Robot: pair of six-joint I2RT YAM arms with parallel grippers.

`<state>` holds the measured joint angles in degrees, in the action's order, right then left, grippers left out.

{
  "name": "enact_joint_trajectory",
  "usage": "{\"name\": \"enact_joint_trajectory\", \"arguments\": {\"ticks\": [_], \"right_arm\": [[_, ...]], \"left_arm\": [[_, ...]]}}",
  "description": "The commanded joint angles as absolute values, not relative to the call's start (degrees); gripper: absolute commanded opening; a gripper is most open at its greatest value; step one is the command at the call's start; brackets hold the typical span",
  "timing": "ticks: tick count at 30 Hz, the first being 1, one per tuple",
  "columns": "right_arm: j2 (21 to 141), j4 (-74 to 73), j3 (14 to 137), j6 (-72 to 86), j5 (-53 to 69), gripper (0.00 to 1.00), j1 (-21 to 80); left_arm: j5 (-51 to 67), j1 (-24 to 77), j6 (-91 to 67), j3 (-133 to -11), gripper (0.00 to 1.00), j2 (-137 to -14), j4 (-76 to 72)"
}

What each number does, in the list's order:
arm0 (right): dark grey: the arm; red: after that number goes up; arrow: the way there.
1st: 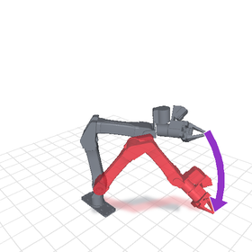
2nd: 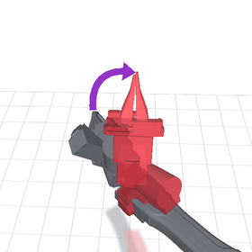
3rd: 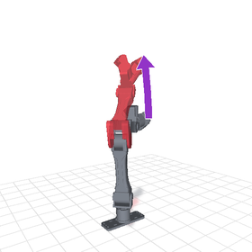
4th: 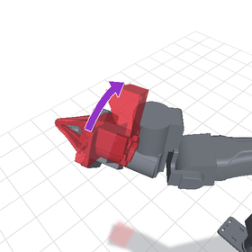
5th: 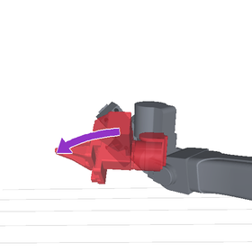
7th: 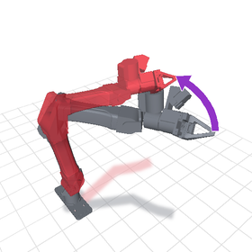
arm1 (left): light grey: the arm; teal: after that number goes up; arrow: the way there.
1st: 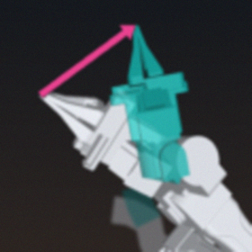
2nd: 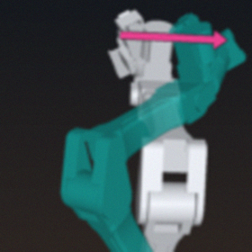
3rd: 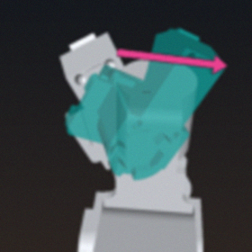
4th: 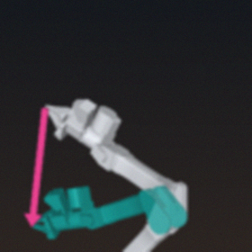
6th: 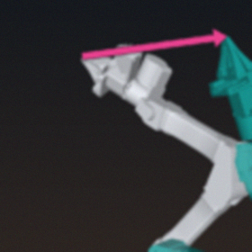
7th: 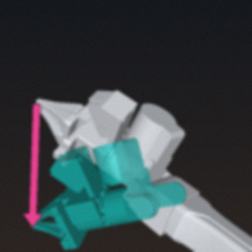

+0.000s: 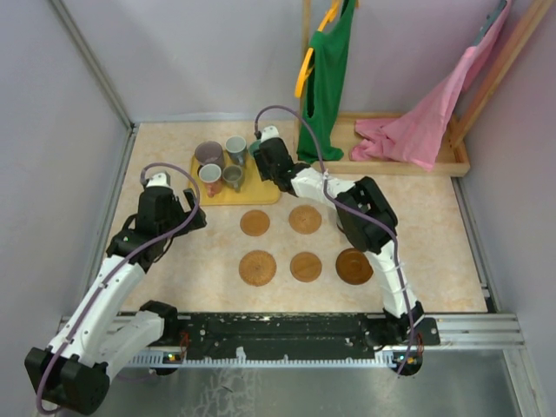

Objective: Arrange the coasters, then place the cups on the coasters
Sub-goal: Pick up the cup from the tray.

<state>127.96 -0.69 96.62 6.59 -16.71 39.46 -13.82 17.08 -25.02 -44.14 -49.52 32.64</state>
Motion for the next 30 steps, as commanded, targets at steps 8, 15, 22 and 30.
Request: {"name": "enact_joint_trajectory", "arguments": {"ticks": [8, 15, 22, 30], "right_arm": [[131.3, 6.4, 101.3, 2.7, -16.1, 0.48, 37.8], [132.9, 7.4, 103.3, 2.1, -16.4, 0.46, 37.5], [134.6, 6.6, 104.4, 3.2, -15.3, 0.42, 37.4], [134.9, 7.2, 104.4, 3.4, -15.3, 0.37, 37.4]], "left_arm": [[-16.5, 16.7, -24.0, -43.7, 1.00, -47.9, 34.8], [-16.9, 16.7, -24.2, -43.5, 1.00, -47.6, 35.5], [-17.1, 16.6, -24.2, -43.4, 1.00, -47.6, 35.4], [-17.2, 16.6, -24.2, -43.3, 1.00, -47.6, 35.5]]}}
